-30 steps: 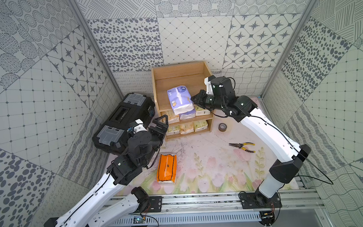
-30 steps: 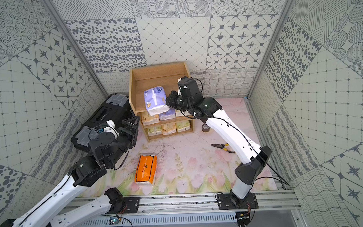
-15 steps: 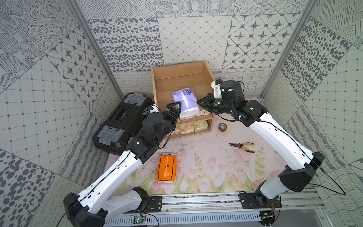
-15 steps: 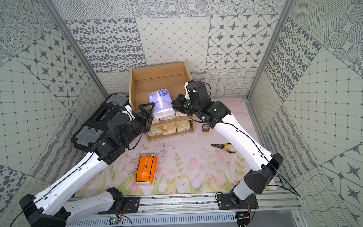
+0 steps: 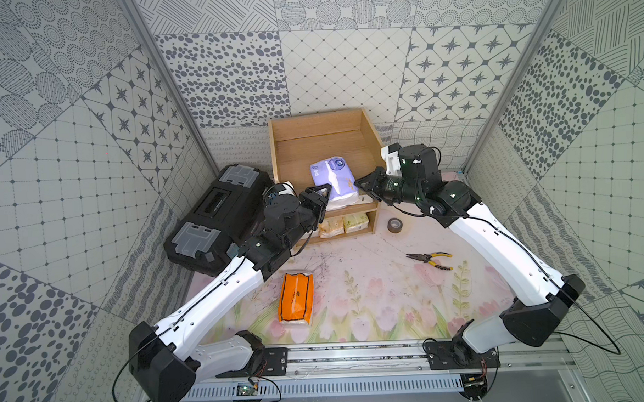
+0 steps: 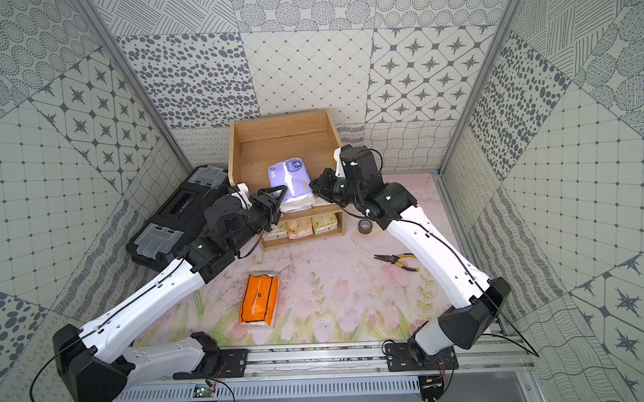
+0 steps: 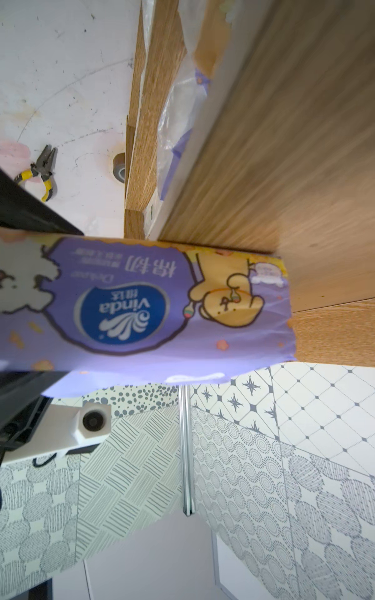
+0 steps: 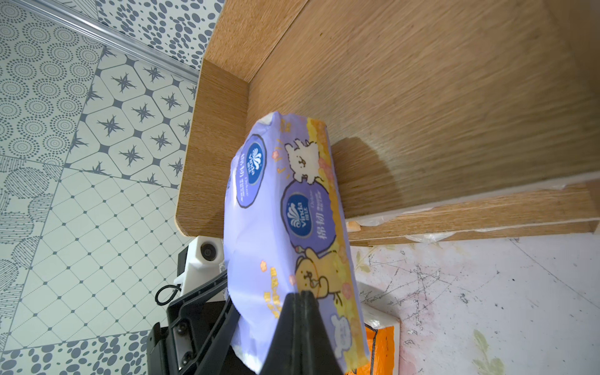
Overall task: Remove the tissue boxes from the shelf
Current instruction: Pick up a box of tissues from the shelf.
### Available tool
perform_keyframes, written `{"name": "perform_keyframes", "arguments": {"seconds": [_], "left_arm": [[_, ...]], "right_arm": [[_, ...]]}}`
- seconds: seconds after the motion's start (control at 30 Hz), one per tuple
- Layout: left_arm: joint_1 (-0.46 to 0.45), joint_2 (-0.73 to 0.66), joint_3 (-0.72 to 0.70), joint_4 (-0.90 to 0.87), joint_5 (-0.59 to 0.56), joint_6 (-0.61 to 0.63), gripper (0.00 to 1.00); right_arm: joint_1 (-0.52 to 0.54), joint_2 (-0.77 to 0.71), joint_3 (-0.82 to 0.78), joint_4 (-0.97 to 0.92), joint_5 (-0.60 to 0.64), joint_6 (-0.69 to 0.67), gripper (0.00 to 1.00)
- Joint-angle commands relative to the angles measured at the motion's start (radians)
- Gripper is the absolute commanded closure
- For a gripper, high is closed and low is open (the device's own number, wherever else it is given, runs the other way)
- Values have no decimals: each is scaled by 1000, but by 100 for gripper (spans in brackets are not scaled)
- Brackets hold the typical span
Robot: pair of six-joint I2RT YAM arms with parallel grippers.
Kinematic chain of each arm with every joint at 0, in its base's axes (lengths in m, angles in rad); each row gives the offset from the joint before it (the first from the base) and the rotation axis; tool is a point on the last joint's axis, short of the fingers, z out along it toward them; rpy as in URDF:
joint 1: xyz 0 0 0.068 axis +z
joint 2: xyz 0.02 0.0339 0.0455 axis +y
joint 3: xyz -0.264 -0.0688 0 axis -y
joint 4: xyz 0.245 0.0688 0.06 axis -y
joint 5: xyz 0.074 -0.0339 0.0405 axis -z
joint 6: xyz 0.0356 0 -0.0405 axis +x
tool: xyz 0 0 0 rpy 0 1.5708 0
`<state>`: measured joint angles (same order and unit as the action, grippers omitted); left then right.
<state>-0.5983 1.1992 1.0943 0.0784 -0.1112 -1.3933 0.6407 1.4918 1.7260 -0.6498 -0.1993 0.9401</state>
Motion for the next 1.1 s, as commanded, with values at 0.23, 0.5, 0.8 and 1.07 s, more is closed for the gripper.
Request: {"name": "perform_keyframes", "arguments": {"seconds": [0.23, 0.5, 0.8, 1.07], "left_arm": [[7, -9, -27, 133, 81, -13, 66], [6, -39, -64, 144, 93, -60, 67], [7, -90, -116, 161, 130, -107, 67], [7, -124, -160, 183, 167, -126, 68]], "right_arm": [[-34, -69, -20, 52, -69, -21, 78], [-56, -43, -45, 75, -144, 33, 18], [-55, 19, -82, 196, -229, 141, 21], [-44, 50, -91, 250, -278, 178, 39]]}}
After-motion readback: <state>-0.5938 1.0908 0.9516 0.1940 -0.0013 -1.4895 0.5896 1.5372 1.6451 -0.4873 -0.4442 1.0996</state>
